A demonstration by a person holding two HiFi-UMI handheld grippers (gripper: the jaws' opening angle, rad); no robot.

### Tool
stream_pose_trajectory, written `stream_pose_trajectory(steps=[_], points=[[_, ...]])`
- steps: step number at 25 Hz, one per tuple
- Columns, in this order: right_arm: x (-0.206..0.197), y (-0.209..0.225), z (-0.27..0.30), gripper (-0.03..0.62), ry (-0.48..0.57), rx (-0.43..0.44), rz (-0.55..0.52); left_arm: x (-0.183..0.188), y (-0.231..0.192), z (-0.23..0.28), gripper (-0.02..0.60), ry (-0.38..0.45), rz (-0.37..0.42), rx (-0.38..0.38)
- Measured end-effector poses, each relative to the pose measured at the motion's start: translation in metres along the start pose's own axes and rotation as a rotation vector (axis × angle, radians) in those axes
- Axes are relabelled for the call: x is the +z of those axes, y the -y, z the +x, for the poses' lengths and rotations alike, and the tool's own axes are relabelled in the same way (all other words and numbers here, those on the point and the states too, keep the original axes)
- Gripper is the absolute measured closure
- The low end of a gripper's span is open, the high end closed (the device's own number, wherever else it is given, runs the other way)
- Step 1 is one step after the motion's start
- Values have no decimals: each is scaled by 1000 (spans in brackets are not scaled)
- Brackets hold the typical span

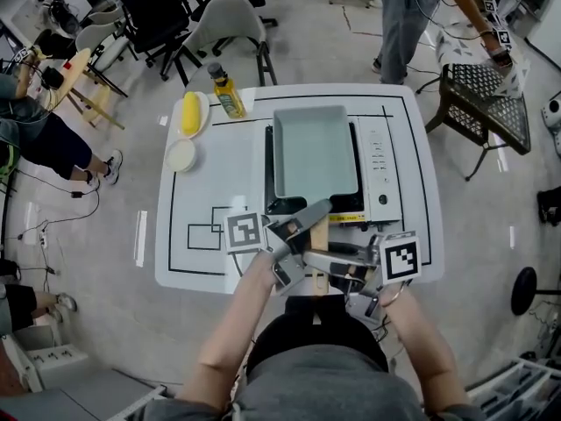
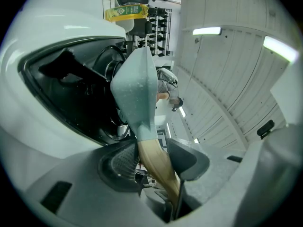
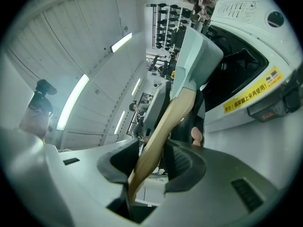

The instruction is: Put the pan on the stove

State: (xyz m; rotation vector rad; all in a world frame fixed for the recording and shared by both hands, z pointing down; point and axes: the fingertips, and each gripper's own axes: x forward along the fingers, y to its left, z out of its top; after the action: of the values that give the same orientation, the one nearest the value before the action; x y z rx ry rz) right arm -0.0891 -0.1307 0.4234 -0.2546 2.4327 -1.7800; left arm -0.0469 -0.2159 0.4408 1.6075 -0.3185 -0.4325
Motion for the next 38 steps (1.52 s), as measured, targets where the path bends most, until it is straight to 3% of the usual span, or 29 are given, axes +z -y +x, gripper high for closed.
stream_pose_trajectory(steps=[22, 30, 38], points=[[1, -1, -2, 418, 11, 7, -31, 0, 0, 0, 403, -9, 10, 20], [4, -2, -14, 410, 38, -52, -69, -1, 2, 0, 402, -16, 0, 18], [19, 1, -45, 427, 107, -171, -164, -1, 0, 0, 403, -17, -6, 26]])
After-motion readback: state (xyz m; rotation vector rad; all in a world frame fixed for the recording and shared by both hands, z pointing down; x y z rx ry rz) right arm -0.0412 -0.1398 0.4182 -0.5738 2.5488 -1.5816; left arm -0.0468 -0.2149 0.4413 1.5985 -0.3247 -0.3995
